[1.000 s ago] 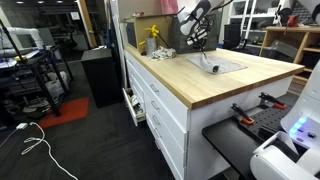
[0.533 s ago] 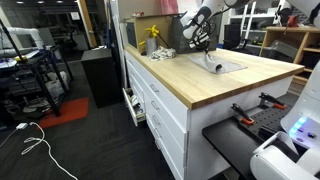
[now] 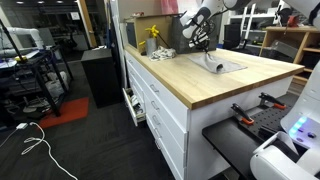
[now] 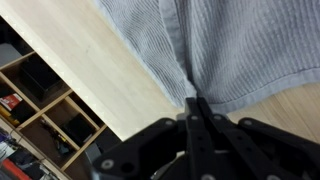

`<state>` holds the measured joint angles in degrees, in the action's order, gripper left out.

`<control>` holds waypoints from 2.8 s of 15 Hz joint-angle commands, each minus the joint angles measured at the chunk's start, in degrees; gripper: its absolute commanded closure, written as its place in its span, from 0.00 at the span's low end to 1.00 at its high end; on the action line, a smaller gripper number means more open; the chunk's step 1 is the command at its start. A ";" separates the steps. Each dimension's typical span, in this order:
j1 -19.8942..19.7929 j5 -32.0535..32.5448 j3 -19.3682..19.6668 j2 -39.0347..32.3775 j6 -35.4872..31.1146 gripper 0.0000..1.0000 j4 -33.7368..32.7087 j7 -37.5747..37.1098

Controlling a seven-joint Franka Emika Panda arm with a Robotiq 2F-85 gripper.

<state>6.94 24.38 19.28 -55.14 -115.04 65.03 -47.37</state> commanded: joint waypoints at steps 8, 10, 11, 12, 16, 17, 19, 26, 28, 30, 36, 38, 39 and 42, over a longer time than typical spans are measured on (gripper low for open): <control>-0.97 -4.67 -4.43 2.39 5.27 0.99 -0.52 3.10; -1.24 -5.42 -4.89 2.35 6.02 0.99 -1.01 3.14; -1.40 -5.88 -5.17 2.50 6.38 0.99 -1.10 3.27; -1.59 -6.57 -5.57 2.72 6.74 0.99 -1.09 3.58; -1.77 -8.50 -6.42 2.89 7.83 0.99 -1.62 3.30; -1.79 -8.80 -6.55 2.93 7.94 0.99 -1.70 3.17; -1.74 -9.43 -6.65 2.72 8.68 0.99 -2.36 2.60; -1.72 -8.78 -4.86 4.57 7.48 0.41 0.26 -1.82; -2.57 -9.43 -4.94 6.03 7.27 0.25 2.50 -2.49; -3.67 -9.92 -5.59 8.03 6.73 0.10 5.53 -1.30; -7.12 -13.52 -9.53 18.23 0.43 0.00 19.99 10.70; -8.27 -15.54 -10.39 20.74 -0.25 0.00 23.66 15.33; -8.63 -16.22 -10.36 21.58 -0.54 0.00 25.20 16.82; -9.58 -18.10 -10.32 23.57 -1.73 0.00 28.85 21.28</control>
<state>-1.14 8.38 9.67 -35.96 -114.03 87.30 -30.67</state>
